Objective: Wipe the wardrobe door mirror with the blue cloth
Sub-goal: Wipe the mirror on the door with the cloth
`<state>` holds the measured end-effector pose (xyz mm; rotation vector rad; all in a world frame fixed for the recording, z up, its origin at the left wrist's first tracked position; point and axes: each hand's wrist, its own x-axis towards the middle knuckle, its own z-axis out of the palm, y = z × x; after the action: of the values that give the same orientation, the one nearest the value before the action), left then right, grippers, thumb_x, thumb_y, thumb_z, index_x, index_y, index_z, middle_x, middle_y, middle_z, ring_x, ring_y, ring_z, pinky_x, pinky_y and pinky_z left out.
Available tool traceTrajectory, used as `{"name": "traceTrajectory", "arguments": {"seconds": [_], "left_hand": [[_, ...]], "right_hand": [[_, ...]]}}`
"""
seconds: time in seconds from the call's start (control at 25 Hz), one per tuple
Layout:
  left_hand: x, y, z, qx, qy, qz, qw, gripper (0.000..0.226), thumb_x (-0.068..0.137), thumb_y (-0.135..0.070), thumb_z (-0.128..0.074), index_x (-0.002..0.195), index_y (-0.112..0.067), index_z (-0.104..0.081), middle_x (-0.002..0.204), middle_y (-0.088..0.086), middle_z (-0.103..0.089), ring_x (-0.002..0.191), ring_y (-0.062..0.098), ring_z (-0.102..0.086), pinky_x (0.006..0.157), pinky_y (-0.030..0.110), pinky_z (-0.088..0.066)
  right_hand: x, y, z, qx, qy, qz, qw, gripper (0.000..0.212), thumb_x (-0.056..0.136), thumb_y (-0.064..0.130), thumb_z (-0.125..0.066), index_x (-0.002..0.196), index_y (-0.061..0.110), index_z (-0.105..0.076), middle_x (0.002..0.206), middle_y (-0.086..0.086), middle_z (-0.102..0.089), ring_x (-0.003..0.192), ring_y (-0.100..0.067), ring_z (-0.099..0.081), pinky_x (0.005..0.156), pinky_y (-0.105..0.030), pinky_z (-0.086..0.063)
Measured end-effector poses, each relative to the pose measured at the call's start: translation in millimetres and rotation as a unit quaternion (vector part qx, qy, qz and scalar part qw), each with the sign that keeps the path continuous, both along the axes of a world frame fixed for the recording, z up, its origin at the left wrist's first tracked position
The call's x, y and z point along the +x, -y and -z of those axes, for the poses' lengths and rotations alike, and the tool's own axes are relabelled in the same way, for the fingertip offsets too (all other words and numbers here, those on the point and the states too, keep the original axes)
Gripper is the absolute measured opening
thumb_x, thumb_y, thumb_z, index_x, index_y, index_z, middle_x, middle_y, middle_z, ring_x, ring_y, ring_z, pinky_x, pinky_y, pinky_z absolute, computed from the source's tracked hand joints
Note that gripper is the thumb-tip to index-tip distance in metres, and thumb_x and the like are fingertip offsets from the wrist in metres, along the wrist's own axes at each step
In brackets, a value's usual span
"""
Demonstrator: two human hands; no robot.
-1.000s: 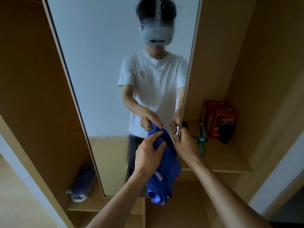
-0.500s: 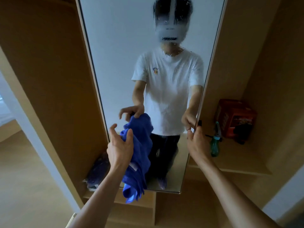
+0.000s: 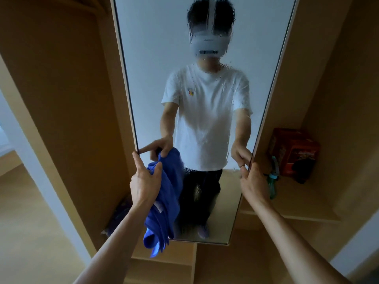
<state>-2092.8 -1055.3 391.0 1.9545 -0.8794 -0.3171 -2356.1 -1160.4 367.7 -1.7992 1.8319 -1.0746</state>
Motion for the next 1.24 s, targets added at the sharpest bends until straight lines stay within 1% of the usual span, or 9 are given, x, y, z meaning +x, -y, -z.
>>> {"name": "traceTrajectory", "arguments": {"seconds": [0.16, 0.32, 0.52, 0.64, 0.84, 0.92, 1.08, 1.16, 1.24], "left_hand": [[8, 15, 2, -0.004, 0.010, 0.012, 1.000, 0.086, 0.100, -0.050, -0.051, 0.162, -0.025, 0.003, 0.108, 0.021, -0.070, 0.096, 0.042, -0.067, 0.080, 0.048, -0.056], [13, 30, 2, -0.001, 0.007, 0.024, 1.000, 0.084, 0.100, -0.048, -0.052, 0.162, -0.025, 0.002, 0.107, 0.018, -0.070, 0.097, 0.042, -0.066, 0.075, 0.043, -0.052], [19, 44, 0, 0.001, -0.005, 0.038, 0.999, 0.082, 0.101, -0.046, -0.052, 0.161, -0.024, -0.002, 0.091, 0.003, -0.057, 0.080, 0.029, -0.058, 0.066, 0.037, -0.045], [23, 50, 0, 0.007, 0.000, 0.041, 0.999, 0.083, 0.101, -0.046, -0.053, 0.161, -0.022, -0.001, 0.092, 0.004, -0.057, 0.083, 0.031, -0.060, 0.065, 0.037, -0.045], [24, 48, 1, 0.008, -0.005, 0.055, 0.998, 0.086, 0.100, -0.048, -0.052, 0.161, -0.024, 0.005, 0.092, 0.006, -0.064, 0.084, 0.033, -0.064, 0.064, 0.038, -0.048], [23, 41, -2, 0.004, -0.015, 0.057, 0.998, 0.088, 0.100, -0.049, -0.052, 0.161, -0.025, 0.007, 0.091, 0.005, -0.066, 0.082, 0.030, -0.063, 0.063, 0.037, -0.047], [8, 21, -7, -0.043, -0.023, 0.080, 0.996, 0.090, 0.097, -0.050, -0.058, 0.161, -0.031, 0.001, 0.068, -0.002, -0.065, 0.062, 0.015, -0.061, 0.049, 0.029, -0.040], [-1, 15, -12, -0.072, -0.034, 0.108, 0.991, 0.084, 0.095, -0.051, -0.061, 0.159, -0.032, -0.009, 0.063, 0.003, -0.066, 0.061, 0.020, -0.064, 0.050, 0.034, -0.044], [-8, 11, -22, -0.102, -0.075, 0.152, 0.980, 0.068, 0.095, -0.051, -0.063, 0.151, -0.038, -0.027, 0.071, 0.009, -0.072, 0.067, 0.026, -0.070, 0.057, 0.045, -0.055]], "right_hand": [[4, 10, -2, 0.002, 0.005, 0.012, 1.000, 0.026, 0.106, 0.031, -0.043, 0.116, 0.008, -0.048, 0.107, -0.013, -0.064, 0.094, -0.034, -0.065, 0.064, -0.033, -0.040], [8, 18, -4, 0.016, 0.000, 0.019, 1.000, 0.028, 0.106, 0.033, -0.042, 0.117, 0.009, -0.049, 0.106, -0.012, -0.065, 0.092, -0.033, -0.065, 0.063, -0.032, -0.039], [10, 26, -6, 0.009, -0.002, 0.017, 1.000, 0.029, 0.106, 0.032, -0.042, 0.115, 0.006, -0.050, 0.105, -0.014, -0.066, 0.093, -0.034, -0.066, 0.064, -0.032, -0.039], [13, 25, -5, -0.003, 0.000, 0.014, 1.000, 0.029, 0.106, 0.032, -0.042, 0.114, 0.006, -0.049, 0.103, -0.014, -0.066, 0.091, -0.032, -0.066, 0.065, -0.034, -0.045], [13, 24, -5, 0.014, 0.002, 0.014, 1.000, 0.030, 0.106, 0.032, -0.042, 0.115, 0.005, -0.050, 0.106, -0.013, -0.065, 0.090, -0.030, -0.065, 0.062, -0.030, -0.040], [14, 20, -5, 0.018, 0.006, 0.008, 1.000, 0.032, 0.106, 0.032, -0.043, 0.118, 0.004, -0.050, 0.110, -0.016, -0.063, 0.088, -0.028, -0.062, 0.059, -0.029, -0.038], [18, 2, 2, 0.028, 0.006, 0.024, 0.999, 0.049, 0.104, 0.034, -0.043, 0.142, 0.002, -0.037, 0.134, -0.021, -0.048, 0.106, -0.034, -0.059, 0.071, -0.033, -0.045], [20, -10, 3, 0.056, -0.022, 0.035, 0.998, 0.056, 0.103, 0.028, -0.049, 0.149, 0.005, -0.029, 0.142, -0.020, -0.040, 0.111, -0.034, -0.058, 0.072, -0.033, -0.043], [23, -23, 4, 0.082, -0.035, 0.022, 0.996, 0.061, 0.102, 0.026, -0.052, 0.153, 0.007, -0.025, 0.146, -0.019, -0.038, 0.112, -0.031, -0.059, 0.073, -0.029, -0.043]]}}
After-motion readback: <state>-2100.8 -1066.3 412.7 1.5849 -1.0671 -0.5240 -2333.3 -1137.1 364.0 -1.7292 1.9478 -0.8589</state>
